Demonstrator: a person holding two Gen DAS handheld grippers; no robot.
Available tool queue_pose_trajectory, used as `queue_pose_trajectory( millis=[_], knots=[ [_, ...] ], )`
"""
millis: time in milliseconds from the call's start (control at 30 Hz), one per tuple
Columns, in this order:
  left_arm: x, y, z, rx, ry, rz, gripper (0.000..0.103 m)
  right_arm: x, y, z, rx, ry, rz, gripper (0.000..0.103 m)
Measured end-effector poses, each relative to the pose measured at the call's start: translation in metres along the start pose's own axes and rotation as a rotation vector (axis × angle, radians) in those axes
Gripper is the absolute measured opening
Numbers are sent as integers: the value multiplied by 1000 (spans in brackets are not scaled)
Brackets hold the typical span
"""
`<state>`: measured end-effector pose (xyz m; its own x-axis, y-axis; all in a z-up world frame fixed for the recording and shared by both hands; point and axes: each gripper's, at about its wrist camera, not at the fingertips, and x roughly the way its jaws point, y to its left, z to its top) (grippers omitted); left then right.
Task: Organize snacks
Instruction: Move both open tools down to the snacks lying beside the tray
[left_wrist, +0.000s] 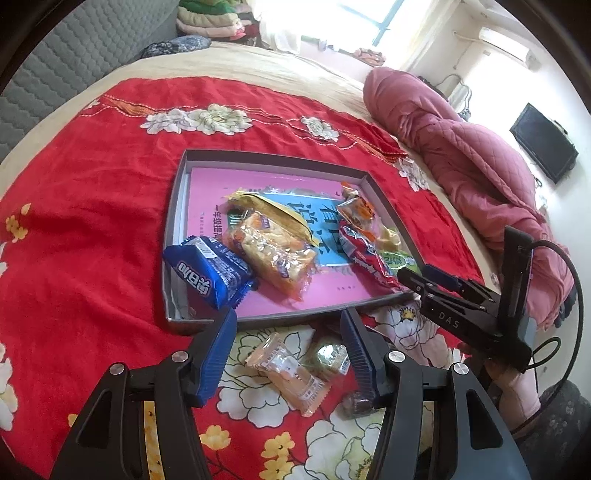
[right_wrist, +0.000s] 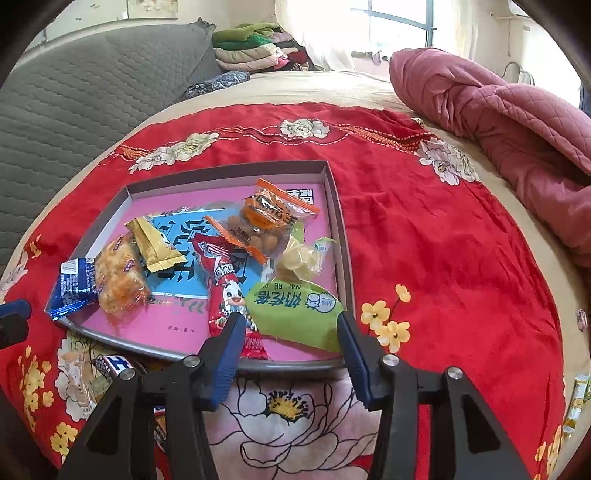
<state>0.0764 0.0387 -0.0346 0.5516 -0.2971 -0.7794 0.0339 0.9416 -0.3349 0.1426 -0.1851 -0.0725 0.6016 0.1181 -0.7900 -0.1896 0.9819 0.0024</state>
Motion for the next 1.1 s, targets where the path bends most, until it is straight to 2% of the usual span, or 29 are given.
queue_pose_trajectory(
  millis=[167, 267, 733, 1100],
  knots=[
    [-2, -3, -1, 7, -1, 8, 60, -9, -2, 0, 9, -15, 5, 52],
    [-2, -4, -3, 6, 1, 8, 60, -15, -5, 1, 21, -27, -1, 59],
    [-12, 0, -3, -19, 1, 6, 61, -61, -10, 3, 50, -105, 60, 61],
    [-18, 12, -6, -61, 16, 12, 61, -83, -2, -5, 31, -117, 103, 62]
  ],
)
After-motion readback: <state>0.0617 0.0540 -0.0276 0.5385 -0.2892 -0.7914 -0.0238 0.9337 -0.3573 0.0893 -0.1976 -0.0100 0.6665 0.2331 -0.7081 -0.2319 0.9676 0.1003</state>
